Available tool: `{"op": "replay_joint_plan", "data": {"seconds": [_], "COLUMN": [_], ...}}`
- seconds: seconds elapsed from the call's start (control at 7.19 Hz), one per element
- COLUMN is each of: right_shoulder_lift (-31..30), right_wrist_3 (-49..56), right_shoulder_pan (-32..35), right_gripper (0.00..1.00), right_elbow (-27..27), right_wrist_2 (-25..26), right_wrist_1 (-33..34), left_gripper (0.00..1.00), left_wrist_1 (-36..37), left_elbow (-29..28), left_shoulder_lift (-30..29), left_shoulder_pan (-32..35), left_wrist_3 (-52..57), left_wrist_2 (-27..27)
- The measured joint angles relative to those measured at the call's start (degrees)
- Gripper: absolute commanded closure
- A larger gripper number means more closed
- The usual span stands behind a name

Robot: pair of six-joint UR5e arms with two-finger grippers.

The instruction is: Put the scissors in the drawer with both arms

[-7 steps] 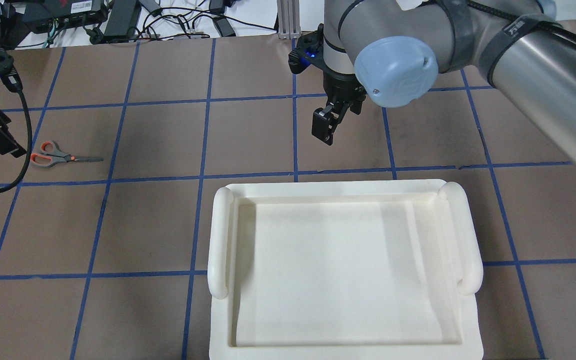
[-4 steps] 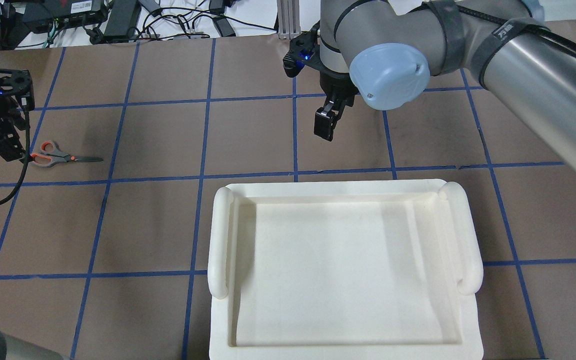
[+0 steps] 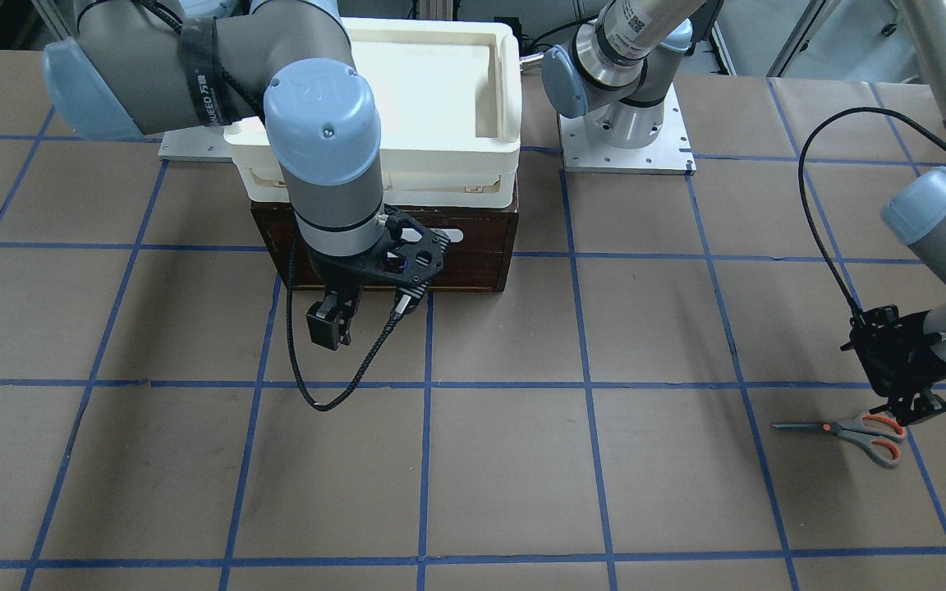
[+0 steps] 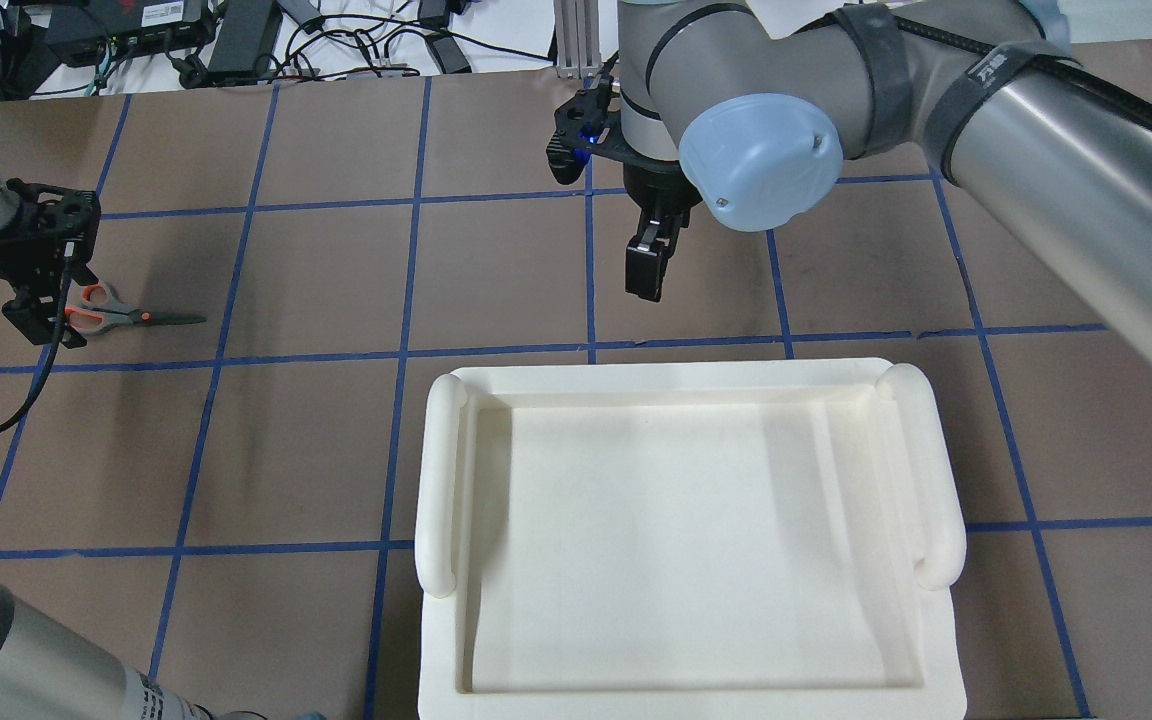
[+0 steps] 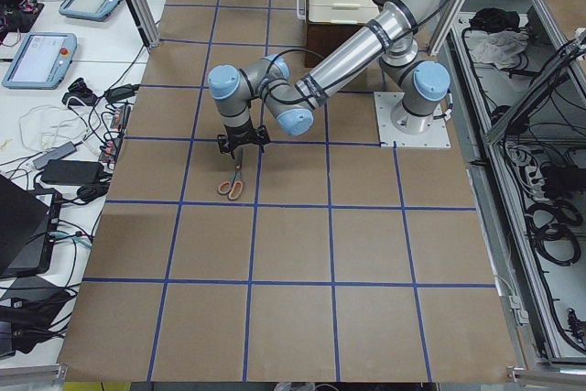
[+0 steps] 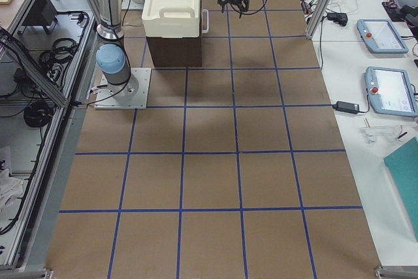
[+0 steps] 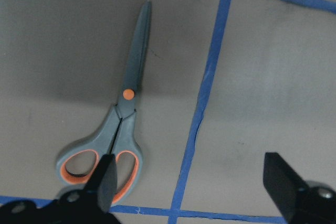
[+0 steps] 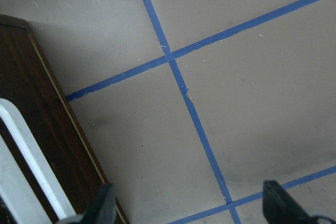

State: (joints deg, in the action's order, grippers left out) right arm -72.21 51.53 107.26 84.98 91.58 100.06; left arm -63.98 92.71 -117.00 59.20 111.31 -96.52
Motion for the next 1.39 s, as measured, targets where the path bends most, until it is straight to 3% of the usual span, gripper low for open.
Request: {"op": "replay_joint_plan", "data": {"seconds": [0.42,0.97,1.25,1.39], "right_shoulder_lift": [0.4,1.8,2.8,3.2], "right_wrist_3": [4.8,14.8,21.2,22.2], "right_shoulder_pan": [1.7,1.7,1.5,1.3], "right_gripper": [0.0,0.0,0.0,0.0], "right_elbow": [-0.1,0.0,0.1,0.1], "right_wrist_2": [0.5,-0.2,-1.5,-2.4], "right_wrist_1": [-2.1,-2.2,-2.8,-3.4], "left_gripper": [0.0,0.05,0.31,0.84], "left_wrist_1": [7.3,10.7,11.0,11.0], "left_elbow": [-0.4,-0.8,-1.1,-1.1], "left_shoulder_lift": [-5.2,-8.4,-9.0,-9.1], "left_shoulder_pan": [0.0,-0.1,-0.1,-0.1], "left_wrist_3": [8.4,12.9,13.7,14.5], "left_wrist_2": [1.0,2.9,3.0,3.0]}}
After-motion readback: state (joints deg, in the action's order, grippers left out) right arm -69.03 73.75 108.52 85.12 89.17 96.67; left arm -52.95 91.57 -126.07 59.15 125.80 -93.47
